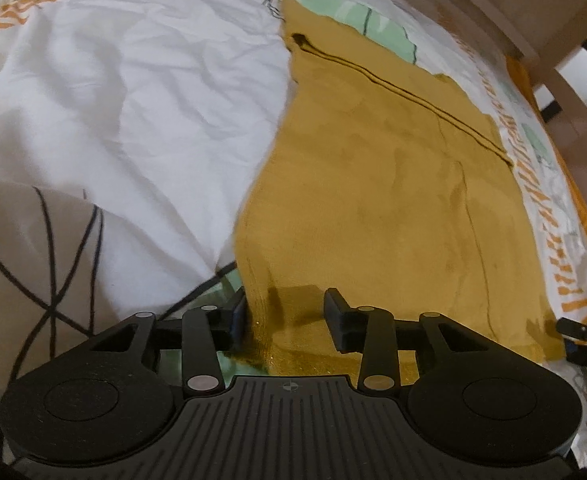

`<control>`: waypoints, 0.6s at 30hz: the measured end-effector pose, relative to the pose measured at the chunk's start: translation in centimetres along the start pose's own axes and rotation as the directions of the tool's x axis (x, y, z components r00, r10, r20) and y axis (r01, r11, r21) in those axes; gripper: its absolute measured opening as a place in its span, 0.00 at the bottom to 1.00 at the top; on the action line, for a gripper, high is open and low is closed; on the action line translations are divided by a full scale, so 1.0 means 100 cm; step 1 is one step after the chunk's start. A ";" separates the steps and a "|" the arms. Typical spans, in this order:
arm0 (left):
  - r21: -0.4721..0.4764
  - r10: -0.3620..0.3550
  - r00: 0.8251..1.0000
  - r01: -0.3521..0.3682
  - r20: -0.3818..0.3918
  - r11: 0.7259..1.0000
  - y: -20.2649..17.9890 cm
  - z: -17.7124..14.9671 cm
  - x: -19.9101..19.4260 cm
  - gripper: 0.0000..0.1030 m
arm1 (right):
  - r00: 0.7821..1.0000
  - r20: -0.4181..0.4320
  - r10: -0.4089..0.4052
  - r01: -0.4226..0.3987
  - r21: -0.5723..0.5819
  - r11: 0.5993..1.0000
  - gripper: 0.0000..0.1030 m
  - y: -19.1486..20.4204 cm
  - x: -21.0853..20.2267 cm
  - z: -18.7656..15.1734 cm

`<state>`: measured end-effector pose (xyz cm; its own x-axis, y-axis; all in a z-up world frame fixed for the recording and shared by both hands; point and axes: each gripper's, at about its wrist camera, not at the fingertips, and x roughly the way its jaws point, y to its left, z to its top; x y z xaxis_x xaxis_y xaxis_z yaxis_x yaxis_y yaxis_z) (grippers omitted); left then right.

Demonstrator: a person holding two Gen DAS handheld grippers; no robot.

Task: Fold small clothes
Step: 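Pinch the sweater hem with the left gripper while the right gripper pinches the hem too, then lift the hem with both grippers and fold it toward the collar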

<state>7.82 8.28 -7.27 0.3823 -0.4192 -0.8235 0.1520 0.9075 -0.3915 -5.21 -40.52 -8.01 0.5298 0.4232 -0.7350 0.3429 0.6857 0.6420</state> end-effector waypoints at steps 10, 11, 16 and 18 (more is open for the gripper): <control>-0.105 -0.182 0.969 0.201 0.165 0.974 0.000 0.010 -0.032 0.06 | 0.989 0.092 0.112 -0.106 -0.073 0.992 0.15 0.015 -0.021 0.004; -0.110 -0.188 0.964 0.211 0.187 0.971 -0.002 0.015 -0.036 0.06 | 0.984 0.119 0.135 -0.127 -0.070 0.989 0.15 0.015 -0.026 0.007; -0.097 -0.208 0.939 0.242 0.275 0.965 -0.013 0.046 -0.047 0.06 | 0.950 0.218 0.225 -0.218 -0.053 0.974 0.15 0.015 -0.040 0.033; -0.097 -0.210 0.930 0.249 0.302 0.964 -0.016 0.061 -0.050 0.06 | 0.939 0.242 0.245 -0.239 -0.054 0.970 0.15 0.018 -0.041 0.046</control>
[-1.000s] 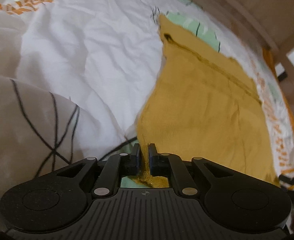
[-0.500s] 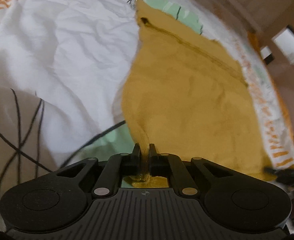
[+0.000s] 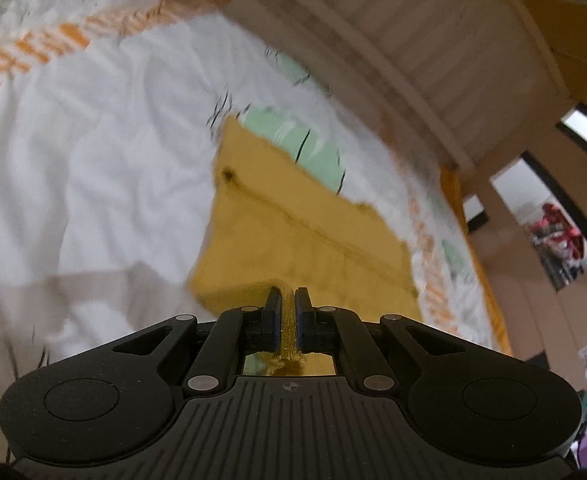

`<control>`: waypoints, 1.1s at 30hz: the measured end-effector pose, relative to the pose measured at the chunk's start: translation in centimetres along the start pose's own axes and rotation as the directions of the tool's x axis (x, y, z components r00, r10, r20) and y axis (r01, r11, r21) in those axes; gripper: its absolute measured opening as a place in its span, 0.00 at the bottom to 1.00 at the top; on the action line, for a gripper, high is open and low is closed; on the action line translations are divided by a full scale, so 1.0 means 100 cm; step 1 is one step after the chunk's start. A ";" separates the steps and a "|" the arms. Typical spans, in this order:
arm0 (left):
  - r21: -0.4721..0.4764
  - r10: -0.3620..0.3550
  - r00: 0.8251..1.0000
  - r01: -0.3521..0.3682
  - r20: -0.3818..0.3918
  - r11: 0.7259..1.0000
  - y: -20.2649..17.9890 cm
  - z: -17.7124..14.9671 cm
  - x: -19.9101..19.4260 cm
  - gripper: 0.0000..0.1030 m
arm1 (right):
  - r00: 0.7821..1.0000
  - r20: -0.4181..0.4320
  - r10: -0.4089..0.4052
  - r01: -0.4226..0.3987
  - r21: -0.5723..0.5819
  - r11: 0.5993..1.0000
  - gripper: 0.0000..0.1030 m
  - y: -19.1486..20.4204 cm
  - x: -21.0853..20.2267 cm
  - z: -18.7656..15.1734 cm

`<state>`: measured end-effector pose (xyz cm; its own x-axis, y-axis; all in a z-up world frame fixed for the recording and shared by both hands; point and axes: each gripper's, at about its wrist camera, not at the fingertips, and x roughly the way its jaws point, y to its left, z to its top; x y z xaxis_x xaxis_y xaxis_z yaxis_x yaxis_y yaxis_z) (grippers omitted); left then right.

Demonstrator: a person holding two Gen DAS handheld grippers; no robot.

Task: Fold small clothes
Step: 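Lift the hem with both grippers and fold it toward the collar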

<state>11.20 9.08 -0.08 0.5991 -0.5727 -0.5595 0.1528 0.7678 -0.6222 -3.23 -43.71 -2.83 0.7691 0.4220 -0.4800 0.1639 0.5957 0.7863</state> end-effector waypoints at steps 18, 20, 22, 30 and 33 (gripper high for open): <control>0.004 0.041 0.997 -0.041 0.065 0.999 0.002 0.041 0.014 0.06 | 0.999 0.032 0.003 -0.003 -0.017 1.000 0.15 0.012 0.032 0.042; 0.011 0.037 0.996 -0.038 0.076 0.999 0.000 0.049 0.018 0.06 | 0.999 0.046 0.004 -0.003 -0.014 1.000 0.15 0.012 0.036 0.050; 0.014 0.033 0.995 -0.035 0.091 0.999 -0.003 0.058 0.023 0.06 | 0.998 0.064 0.005 -0.004 -0.012 1.000 0.15 0.011 0.041 0.058; -0.031 0.022 0.992 -0.018 0.126 0.999 -0.005 0.102 0.064 0.06 | 0.994 0.107 -0.004 0.000 0.032 0.999 0.15 0.003 0.077 0.102; -0.034 0.033 0.990 -0.029 0.140 0.999 -0.006 0.118 0.082 0.02 | 0.993 0.119 -0.008 0.004 0.034 0.999 0.15 0.001 0.096 0.121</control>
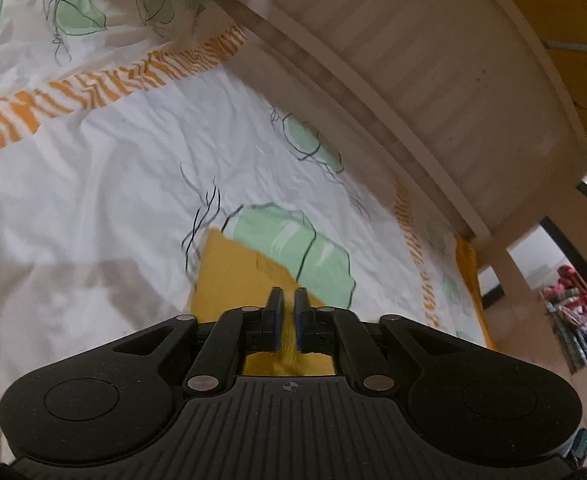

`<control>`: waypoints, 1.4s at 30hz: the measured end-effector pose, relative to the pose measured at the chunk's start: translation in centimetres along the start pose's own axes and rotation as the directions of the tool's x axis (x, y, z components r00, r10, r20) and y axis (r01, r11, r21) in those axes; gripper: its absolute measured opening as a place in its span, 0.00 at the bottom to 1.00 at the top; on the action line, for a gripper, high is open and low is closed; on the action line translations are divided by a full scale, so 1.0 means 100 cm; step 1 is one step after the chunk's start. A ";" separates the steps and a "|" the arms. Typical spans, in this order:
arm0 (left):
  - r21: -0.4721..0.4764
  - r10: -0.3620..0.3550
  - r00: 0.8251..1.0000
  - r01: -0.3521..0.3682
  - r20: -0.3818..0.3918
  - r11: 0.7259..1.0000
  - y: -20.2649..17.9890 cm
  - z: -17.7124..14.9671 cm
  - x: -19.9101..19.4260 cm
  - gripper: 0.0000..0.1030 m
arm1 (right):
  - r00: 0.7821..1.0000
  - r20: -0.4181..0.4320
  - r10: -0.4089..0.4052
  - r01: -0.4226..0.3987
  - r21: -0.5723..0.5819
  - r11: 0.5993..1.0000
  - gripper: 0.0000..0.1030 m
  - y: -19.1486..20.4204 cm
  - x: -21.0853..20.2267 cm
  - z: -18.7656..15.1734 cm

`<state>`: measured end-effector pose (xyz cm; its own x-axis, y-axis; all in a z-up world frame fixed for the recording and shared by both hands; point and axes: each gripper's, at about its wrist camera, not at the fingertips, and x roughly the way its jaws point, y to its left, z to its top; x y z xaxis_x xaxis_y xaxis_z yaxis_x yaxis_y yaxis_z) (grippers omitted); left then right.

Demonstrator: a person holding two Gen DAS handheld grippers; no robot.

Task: Fold small clothes
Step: 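Lift the hem with both grippers and fold it toward the collar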

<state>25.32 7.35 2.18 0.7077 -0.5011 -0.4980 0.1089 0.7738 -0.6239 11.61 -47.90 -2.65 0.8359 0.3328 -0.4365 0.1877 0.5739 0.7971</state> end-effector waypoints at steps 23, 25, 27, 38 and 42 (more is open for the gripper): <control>0.239 0.098 0.967 -0.040 -0.236 0.970 0.003 -0.023 0.063 0.42 | 0.997 -0.053 -0.055 0.056 0.020 0.998 0.16 -0.029 0.074 0.019; 0.242 0.104 0.962 -0.041 -0.254 0.969 0.002 -0.025 0.064 0.42 | 0.997 -0.058 -0.054 0.055 0.015 0.998 0.16 -0.028 0.075 0.018; 0.251 0.120 0.957 -0.052 -0.263 0.967 0.003 -0.027 0.065 0.42 | 0.996 -0.063 -0.055 0.056 0.011 0.998 0.16 -0.028 0.076 0.017; 0.357 0.162 0.944 -0.052 -0.287 0.933 -0.008 -0.043 0.081 0.41 | 0.996 -0.067 -0.055 0.057 0.016 0.998 0.17 -0.030 0.076 0.017; 0.381 0.152 0.951 -0.039 -0.270 0.924 -0.011 -0.045 0.081 0.28 | 0.996 -0.069 -0.056 0.058 0.021 0.998 0.17 -0.032 0.075 0.017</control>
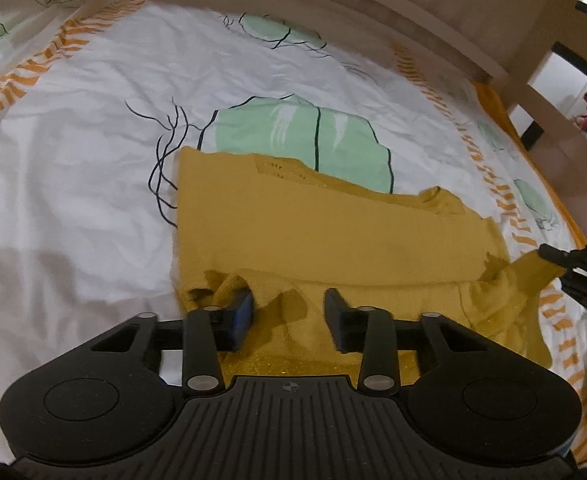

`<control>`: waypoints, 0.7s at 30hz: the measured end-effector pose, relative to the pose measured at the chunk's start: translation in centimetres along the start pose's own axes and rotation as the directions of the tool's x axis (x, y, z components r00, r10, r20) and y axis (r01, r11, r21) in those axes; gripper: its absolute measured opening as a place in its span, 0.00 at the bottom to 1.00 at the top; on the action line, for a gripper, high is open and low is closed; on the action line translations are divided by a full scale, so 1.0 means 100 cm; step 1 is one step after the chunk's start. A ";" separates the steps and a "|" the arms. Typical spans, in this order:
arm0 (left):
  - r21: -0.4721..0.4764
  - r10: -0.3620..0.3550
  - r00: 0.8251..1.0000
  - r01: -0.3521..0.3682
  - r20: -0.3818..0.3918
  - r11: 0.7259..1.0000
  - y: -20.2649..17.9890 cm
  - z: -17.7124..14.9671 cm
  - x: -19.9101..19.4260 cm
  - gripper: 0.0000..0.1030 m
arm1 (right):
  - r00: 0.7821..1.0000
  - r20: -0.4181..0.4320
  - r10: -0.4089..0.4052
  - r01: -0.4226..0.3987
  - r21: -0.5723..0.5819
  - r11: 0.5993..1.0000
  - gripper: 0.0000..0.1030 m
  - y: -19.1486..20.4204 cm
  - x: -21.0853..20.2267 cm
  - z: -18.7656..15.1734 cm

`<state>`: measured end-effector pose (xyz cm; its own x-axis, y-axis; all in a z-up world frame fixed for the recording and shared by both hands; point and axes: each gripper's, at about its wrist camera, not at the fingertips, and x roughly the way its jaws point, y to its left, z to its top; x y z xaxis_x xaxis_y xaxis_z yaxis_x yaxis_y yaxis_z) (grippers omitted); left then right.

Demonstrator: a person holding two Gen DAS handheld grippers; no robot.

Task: Fold small clothes
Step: 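Lift the hem with both grippers and fold it toward the collar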

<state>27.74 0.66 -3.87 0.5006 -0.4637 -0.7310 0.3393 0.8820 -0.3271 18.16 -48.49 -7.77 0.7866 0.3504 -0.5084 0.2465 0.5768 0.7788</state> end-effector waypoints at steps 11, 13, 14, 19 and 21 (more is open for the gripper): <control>-0.143 -0.007 0.997 0.017 0.072 0.990 0.019 0.002 -0.003 0.03 | 1.000 -0.005 0.001 -0.001 0.001 1.000 0.17 0.000 -0.001 -0.003; -0.206 -0.038 0.991 0.065 0.128 0.976 0.027 0.007 -0.014 0.03 | 1.000 0.003 0.019 -0.019 0.009 1.000 0.17 0.002 -0.006 -0.002; -0.233 -0.050 0.988 0.085 0.149 0.969 0.031 0.010 -0.017 0.03 | 0.999 0.010 0.035 -0.035 0.013 0.999 0.17 0.004 -0.008 -0.001; -0.302 -0.046 0.975 0.113 0.219 0.947 0.042 0.031 -0.017 0.03 | 0.997 0.040 0.066 -0.066 0.010 0.998 0.17 0.013 -0.006 0.007; -0.328 -0.037 0.971 0.116 0.236 0.938 0.045 0.039 -0.011 0.03 | 0.997 0.044 0.061 -0.062 0.020 0.998 0.17 0.011 0.001 0.012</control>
<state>31.81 4.87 -2.21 0.6614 -0.5032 -0.5562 0.1149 0.8007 -0.5879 19.22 -48.67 -6.52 0.8242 0.3523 -0.4435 0.2087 0.5390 0.8161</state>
